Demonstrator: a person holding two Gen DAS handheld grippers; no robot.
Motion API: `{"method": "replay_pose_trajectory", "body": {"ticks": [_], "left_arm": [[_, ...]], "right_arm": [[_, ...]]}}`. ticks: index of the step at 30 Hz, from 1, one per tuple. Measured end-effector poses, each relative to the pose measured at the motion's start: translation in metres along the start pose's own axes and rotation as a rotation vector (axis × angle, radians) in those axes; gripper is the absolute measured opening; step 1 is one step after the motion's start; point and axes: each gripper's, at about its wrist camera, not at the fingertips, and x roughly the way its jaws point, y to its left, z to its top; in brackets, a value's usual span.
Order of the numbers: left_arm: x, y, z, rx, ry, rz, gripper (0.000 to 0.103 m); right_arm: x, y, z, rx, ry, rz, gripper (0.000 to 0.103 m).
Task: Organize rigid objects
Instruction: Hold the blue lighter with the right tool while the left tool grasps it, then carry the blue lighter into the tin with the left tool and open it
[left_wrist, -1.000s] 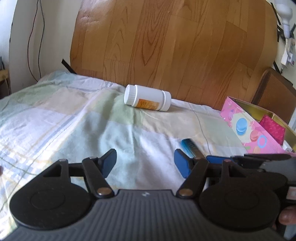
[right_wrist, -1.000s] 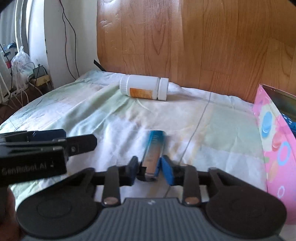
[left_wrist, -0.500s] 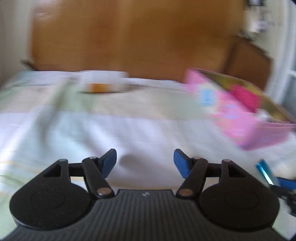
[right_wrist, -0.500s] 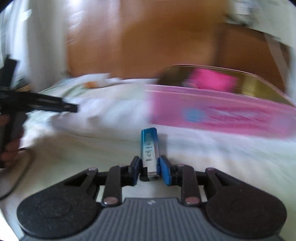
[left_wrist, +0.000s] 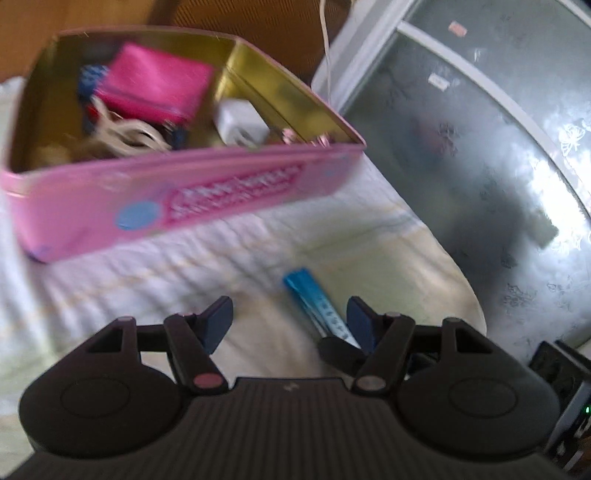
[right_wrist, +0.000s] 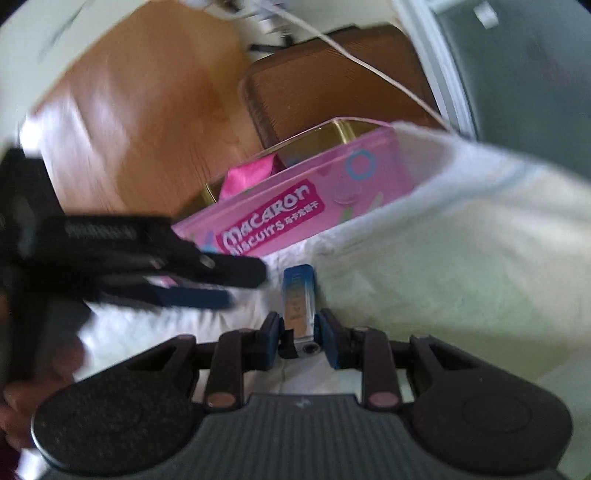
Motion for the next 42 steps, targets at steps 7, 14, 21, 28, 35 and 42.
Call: {"method": "replay_pose_trajectory", "body": {"ticks": [7,14,21,28,35,42], "left_arm": [[0.019,-0.018,0.004,-0.026,0.016,-0.031,0.055],[0.013,-0.033,0.025,0.018,-0.053,-0.058,0.025],[-0.002,-0.037,0.089,0.115,-0.218,0.005,0.027],[0.034,-0.017,0.126,0.126,-0.238,0.12,0.042],[0.026,-0.013,0.114,0.13,-0.289,0.214,0.043],[-0.011,-0.021,0.091,0.161,-0.356,0.358,0.047]], "right_arm": [[-0.002,-0.031,0.002,0.163,-0.001,0.139,0.024],[-0.008,-0.016,0.023,0.04,-0.098,0.118,0.024],[0.03,0.019,0.084,-0.168,-0.257,0.053,0.024],[0.107,0.021,0.115,-0.275,-0.24,-0.093,0.026],[0.1,0.02,0.098,-0.364,-0.314,-0.132,0.042],[0.079,0.027,0.085,-0.379,-0.353,-0.105,0.044]]}}
